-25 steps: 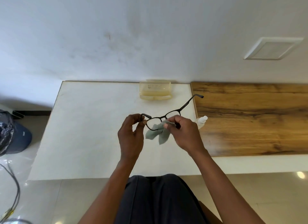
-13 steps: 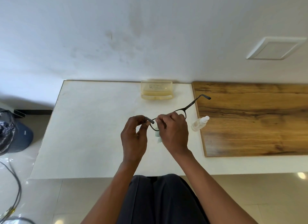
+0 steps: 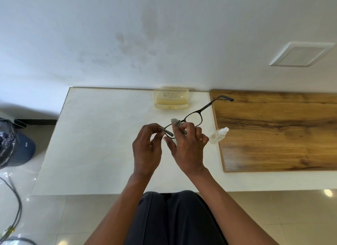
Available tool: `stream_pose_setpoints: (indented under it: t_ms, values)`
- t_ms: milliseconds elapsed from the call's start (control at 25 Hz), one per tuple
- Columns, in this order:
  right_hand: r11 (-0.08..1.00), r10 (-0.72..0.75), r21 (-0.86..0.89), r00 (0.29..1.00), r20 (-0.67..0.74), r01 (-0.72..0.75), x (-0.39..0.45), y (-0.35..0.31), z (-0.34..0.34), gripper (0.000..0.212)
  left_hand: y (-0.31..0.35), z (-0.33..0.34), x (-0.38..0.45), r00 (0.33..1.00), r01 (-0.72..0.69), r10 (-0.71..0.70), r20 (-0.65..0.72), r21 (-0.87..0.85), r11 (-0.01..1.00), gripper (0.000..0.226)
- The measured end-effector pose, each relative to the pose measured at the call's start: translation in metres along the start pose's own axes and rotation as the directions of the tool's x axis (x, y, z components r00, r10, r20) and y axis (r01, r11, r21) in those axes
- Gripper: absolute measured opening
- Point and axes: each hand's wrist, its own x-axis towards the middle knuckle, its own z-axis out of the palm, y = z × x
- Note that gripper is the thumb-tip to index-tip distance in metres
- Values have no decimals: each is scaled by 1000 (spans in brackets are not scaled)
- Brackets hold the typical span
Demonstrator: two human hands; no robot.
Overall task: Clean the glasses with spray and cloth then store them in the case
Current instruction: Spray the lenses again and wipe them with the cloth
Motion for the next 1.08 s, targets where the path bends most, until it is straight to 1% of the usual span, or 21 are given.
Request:
stream_pose_setpoints:
  t_ms: [80, 200, 360, 440, 520, 560, 640, 720, 800, 880, 960, 1080]
  values:
    - [998, -19, 54, 1000, -13, 19, 1, -1, 2, 42, 0, -1, 1, 1000, -23, 23, 7, -3, 1000, 15]
    - [986, -56, 155, 998, -39, 62, -2, 0, 3, 43, 2, -2, 3, 999, -51, 51, 15, 0, 999, 21]
    - [964, -78, 248, 994, -75, 95, -4, 4, 1, 42, 0, -1, 3, 998, -55, 55, 7, 12, 998, 17]
    - [962, -90, 250, 992, -94, 111, -4, 7, -1, 30, -1, -2, 2, 999, -41, 41, 3, 9, 999, 21]
    - [973, -111, 189, 987, -117, 132, -3, 14, -3, 10, 0, -3, 2, 999, -41, 41, 11, 9, 999, 27]
    - [982, -117, 131, 985, -125, 133, -2, 17, -4, 10, 0, -3, 2, 999, -44, 44, 15, 11, 999, 30]
    - [994, -112, 5, 986, -125, 113, -3, 20, -6, 20, 1, -5, 3, 999, -40, 39, 20, 8, 999, 34]
    - [996, -80, -59, 990, -113, 74, -2, 21, -8, 29, 2, -5, 5, 999, -35, 35, 28, -1, 999, 36]
    - [998, -46, -52, 997, -54, 43, 0, 18, -8, 39, 3, -4, 5, 998, -40, 40, 48, -3, 999, 35]
    - [1000, -29, -12, 1000, 6, 29, 2, 13, -8, 44, 3, -3, 5, 997, -52, 52, 57, -4, 999, 31]
    - [998, -17, 53, 999, 29, 16, 4, 8, -7, 43, 3, -2, 5, 997, -61, 61, 52, -5, 998, 27]
    - [989, -31, 147, 999, 22, 27, 5, 4, -7, 36, 2, -3, 7, 997, -66, 66, 42, -5, 998, 30]
